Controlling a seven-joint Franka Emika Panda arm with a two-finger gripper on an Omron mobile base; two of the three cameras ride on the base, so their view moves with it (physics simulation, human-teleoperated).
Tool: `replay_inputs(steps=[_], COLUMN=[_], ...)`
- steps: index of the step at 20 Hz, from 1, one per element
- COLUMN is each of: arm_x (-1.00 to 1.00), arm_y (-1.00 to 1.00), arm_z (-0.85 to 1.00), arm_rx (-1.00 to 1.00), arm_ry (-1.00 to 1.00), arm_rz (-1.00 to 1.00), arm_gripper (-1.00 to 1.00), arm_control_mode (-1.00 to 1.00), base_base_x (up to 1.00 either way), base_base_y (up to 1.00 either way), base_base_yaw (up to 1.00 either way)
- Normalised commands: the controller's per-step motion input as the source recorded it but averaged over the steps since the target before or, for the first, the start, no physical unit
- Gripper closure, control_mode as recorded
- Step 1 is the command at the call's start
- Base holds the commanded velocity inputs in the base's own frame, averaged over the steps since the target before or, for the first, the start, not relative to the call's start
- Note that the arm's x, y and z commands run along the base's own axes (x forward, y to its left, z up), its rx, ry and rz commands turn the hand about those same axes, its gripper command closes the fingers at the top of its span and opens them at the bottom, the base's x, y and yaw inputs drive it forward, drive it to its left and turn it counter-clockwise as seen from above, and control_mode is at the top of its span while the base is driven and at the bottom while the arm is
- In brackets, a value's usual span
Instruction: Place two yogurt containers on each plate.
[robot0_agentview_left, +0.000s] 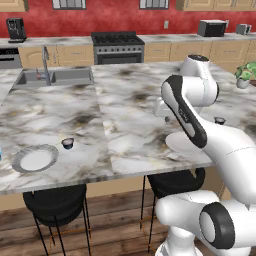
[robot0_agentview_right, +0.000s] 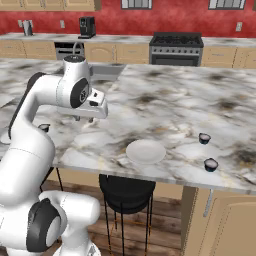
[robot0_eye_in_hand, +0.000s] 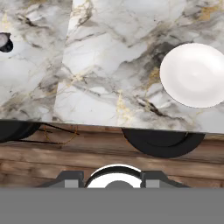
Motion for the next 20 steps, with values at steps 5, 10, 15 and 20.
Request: replay_inputs(steps=[5,10,15,20], arm_x=[0.00,0.00,0.00,0.00], arm_y=[-0.38,-0.89,-0.98,-0.89], arm_z=[0.00,-0.02,-0.02,-0.05], arm_rx=[0.00,0.00,0.00,0.00], arm_ry=[0.03,0.06,0.08,0.11], arm_rz=[0.00,0.00,0.00,0.00], arm_gripper=[-1.00,-1.00,-1.00,-1.00], arm_control_mode=[-1.00,-1.00,-1.00,-1.00], base_base_x=[0.00,0.00,0.00,0.00], base_base_y=[0.00,0.00,0.00,0.00], base_base_yaw=[0.00,0.00,0.00,0.00])
